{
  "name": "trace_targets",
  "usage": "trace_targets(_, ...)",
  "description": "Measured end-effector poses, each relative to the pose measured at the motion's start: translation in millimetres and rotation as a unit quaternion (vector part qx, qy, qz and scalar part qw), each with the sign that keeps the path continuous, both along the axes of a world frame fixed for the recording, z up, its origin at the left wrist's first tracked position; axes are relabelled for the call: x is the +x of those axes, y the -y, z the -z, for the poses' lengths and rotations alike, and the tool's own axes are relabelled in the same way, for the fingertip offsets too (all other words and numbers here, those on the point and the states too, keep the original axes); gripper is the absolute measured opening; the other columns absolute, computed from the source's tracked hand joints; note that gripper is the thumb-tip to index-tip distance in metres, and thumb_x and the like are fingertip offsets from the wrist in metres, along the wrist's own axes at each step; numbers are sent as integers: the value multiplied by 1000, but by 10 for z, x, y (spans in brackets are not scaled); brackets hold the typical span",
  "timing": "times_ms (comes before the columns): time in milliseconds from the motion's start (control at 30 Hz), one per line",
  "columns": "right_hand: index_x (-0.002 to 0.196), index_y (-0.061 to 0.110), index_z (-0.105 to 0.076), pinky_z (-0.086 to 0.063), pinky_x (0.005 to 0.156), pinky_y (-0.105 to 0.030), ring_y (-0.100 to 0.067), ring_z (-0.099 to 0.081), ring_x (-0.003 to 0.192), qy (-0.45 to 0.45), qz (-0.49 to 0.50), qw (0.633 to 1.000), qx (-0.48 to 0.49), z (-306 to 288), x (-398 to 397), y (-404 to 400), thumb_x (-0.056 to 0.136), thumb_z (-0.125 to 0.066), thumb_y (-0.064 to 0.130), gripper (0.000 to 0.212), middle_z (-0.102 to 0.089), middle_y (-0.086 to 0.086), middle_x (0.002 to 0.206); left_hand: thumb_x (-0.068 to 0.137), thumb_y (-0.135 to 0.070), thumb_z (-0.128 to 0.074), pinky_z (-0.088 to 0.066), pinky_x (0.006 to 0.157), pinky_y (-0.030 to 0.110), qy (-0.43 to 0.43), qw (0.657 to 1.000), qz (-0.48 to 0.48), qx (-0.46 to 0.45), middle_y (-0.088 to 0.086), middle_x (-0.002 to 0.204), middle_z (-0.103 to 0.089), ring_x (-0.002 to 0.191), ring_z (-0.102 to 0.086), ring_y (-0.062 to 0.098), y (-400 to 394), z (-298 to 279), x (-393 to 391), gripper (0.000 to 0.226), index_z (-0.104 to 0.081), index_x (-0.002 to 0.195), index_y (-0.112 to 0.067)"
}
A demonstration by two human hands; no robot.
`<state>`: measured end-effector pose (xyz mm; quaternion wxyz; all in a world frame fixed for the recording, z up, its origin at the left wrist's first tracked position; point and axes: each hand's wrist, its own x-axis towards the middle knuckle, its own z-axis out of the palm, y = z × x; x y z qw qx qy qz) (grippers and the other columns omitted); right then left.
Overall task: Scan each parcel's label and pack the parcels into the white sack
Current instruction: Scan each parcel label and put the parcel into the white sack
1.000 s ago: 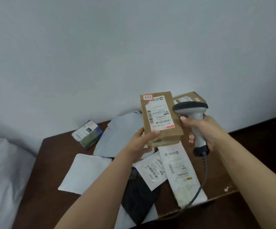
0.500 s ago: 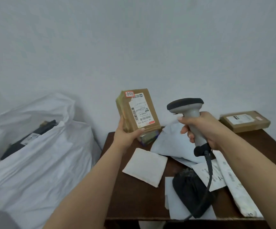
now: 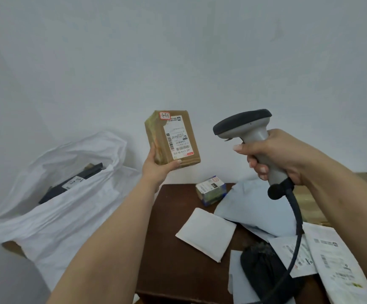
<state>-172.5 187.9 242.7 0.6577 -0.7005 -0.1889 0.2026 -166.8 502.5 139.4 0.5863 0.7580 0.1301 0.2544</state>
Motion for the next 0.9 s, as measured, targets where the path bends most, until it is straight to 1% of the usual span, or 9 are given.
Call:
trace_targets(67,86,5,-55,-34,38,-21,-13,-35,36,4,1,1000,1,-33,23,39,88,-70,14,18,-48,-8,54,65,-11,-89,-52,99,41,-4,1000,-5,-1,-3,123,-67,110,-65,12,-14,-12,17,104,-30,151,-25)
trace_targets(167,83,6,-55,-34,38,-21,-13,-35,36,8,-2,1000,1,-66,63,85,88,-71,15,18,-48,-7,53,65,-12,-89,-53,96,37,-1,1000,-6,-4,-2,125,-65,110,-65,12,-16,-31,40,107,-26,152,-24)
trace_targets(267,82,6,-56,-34,39,-21,-13,-35,35,12,-2,1000,2,-79,105,122,88,-71,15,19,-49,-7,52,62,-17,-90,-53,98,38,-2,1000,-8,2,-4,124,-66,111,-65,13,-23,-41,64,110,-27,152,-26)
trace_targets(400,80,7,-56,-34,39,-21,-13,-35,35,15,-7,1000,4,-94,145,161,87,-71,15,19,-48,-6,52,64,-14,-89,-52,99,40,-3,1000,-18,12,-5,121,-67,110,-65,13,-22,-50,78,106,-29,150,-28)
trace_targets(567,79,7,-55,-34,38,-22,-13,-35,36,16,-19,1000,4,-102,192,184,87,-71,16,20,-48,-6,52,66,-10,-88,-52,99,42,-6,1000,-25,10,-5,118,-69,109,-66,13,-17,-51,64,104,-30,150,-27)
trace_targets(700,81,6,-54,-34,38,-22,-14,-34,35,9,-34,999,2,-81,233,105,86,-72,16,21,-50,-9,52,70,-8,-85,-53,96,33,0,999,-37,13,-4,119,-68,109,-65,12,28,-66,-30,96,-33,148,-26)
trace_targets(733,81,6,-54,-34,38,-22,-14,-34,35,5,-38,999,0,-56,243,60,86,-72,17,22,-50,-9,53,71,-10,-85,-53,96,31,-4,999,-39,9,-5,120,-67,110,-65,12,35,-54,-72,92,-35,147,-26)
trace_targets(833,79,5,-54,-36,38,-23,-15,-36,35,-12,-55,998,-23,60,250,-138,87,-72,18,23,-52,-12,55,74,-27,-84,-50,95,29,-47,997,-64,-6,-6,126,-63,115,-60,14,0,28,-252,81,-41,142,-30)
trace_targets(900,82,4,-56,-37,39,-24,-14,-37,36,-21,-74,996,-41,152,235,-333,87,-71,18,22,-52,-12,56,78,-34,-79,-48,87,27,-89,991,-97,-21,-4,130,-55,111,-57,13,-91,42,-420,82,-37,148,-28)
